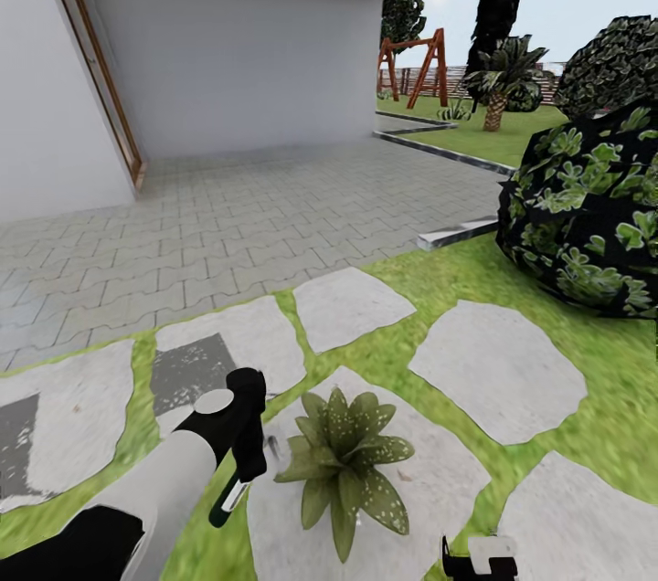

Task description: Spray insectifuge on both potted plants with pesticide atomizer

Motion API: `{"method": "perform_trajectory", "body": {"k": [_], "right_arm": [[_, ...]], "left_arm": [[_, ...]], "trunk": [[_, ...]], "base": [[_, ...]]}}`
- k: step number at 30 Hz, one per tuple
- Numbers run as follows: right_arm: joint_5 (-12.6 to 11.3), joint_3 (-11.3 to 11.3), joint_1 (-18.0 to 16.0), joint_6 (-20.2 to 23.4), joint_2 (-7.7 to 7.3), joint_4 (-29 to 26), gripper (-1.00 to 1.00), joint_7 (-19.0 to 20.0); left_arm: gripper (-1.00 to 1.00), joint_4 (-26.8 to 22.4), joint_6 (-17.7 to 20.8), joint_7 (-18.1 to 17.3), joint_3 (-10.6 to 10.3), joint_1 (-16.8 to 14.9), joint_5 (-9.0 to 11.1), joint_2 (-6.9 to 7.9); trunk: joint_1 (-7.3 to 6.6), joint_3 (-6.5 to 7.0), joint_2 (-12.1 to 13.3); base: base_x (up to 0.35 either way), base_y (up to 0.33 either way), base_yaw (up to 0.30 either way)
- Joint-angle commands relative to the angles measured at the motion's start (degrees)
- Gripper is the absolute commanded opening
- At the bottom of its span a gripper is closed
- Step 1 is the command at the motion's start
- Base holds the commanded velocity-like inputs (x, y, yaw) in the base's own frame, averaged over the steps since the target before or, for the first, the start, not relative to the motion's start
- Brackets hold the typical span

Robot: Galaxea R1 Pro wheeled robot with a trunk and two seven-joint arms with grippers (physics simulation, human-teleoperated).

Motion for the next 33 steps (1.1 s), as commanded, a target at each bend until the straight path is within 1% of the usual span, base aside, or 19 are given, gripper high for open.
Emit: {"method": "perform_trajectory", "body": {"k": [1, 8, 11, 14, 19, 24, 27, 30, 31, 32, 33], "right_arm": [[0.62, -0.34, -0.04, -0.16, 0.01, 0.09, 1.0, -0.29], [0.61, -0.34, -0.04, -0.14, 0.02, 0.07, 1.0, -0.29], [0.61, -0.34, -0.04, -0.14, 0.02, 0.1, 1.0, -0.29], [0.61, -0.34, -0.04, -0.14, 0.02, 0.06, 1.0, -0.29], [0.61, -0.34, -0.04, -0.17, 0.02, 0.07, 1.0, -0.29], [0.61, -0.34, -0.04, -0.15, 0.02, 0.05, 1.0, -0.29], [0.61, -0.34, -0.04, -0.16, 0.02, 0.07, 1.0, -0.29], [0.61, -0.34, -0.04, -0.16, 0.02, 0.06, 1.0, -0.29], [0.66, -0.34, -0.04, -0.17, -0.02, 0.08, 1.0, -0.29], [0.69, -0.34, -0.04, -0.16, -0.06, 0.11, 1.0, -0.23], [0.69, -0.34, -0.04, -0.15, -0.08, 0.12, 1.0, -0.23]], "left_arm": [[-1.0, -0.11, 0.6, -0.45, -0.09, -0.02, -0.35, 0.0], [-1.0, -0.2, 0.69, -0.27, -0.02, -0.02, -0.4, -0.04], [-1.0, -0.18, 0.69, -0.19, -0.01, -0.02, -0.41, -0.04], [-1.0, 0.45, 0.74, -0.18, 0.03, -0.02, -0.34, -0.31], [-1.0, 1.31, 0.78, -0.16, -0.02, 0.27, -0.25, -0.39], [-1.0, 2.08, 0.71, 0.08, -0.24, 3.4, -0.37, -0.39], [-1.0, 2.02, 0.7, 0.11, -0.2, 4.72, -0.33, -0.39], [-1.0, 1.42, 0.77, 0.16, -0.19, 5.04, -0.13, -0.39], [-1.0, 1.29, 0.76, 0.39, -0.17, 5.06, 0.7, -0.31], [-1.0, 1.63, 0.77, 2.85, -0.18, 5.07, 1.21, -0.24], [-1.0, 1.86, 0.75, 4.42, -0.19, 5.07, 1.48, -0.27]], "trunk": [[-0.04, -0.05, -0.02], [-0.04, -0.05, -0.02], [-0.04, -0.05, -0.02], [-0.04, -0.05, -0.02], [-0.04, -0.05, -0.02], [-0.04, -0.05, -0.02], [-0.04, -0.05, -0.02], [-0.04, -0.05, -0.02], [-0.04, -0.05, -0.02], [-0.04, -0.05, -0.02], [-0.04, -0.05, -0.02]], "base": [[-0.271, -0.148, 0.0], [-0.326, 0.025, 0.0], [-0.155, 0.048, 0.0], [0.044, -0.017, 0.0], [0.191, -0.153, 0.0], [0.033, -0.022, 0.0], [0.002, -0.001, 0.0], [0.0, 0.0, 0.0], [0.0, -0.038, 0.0], [0.0, -0.122, 0.0], [0.0, -0.184, 0.0]]}}
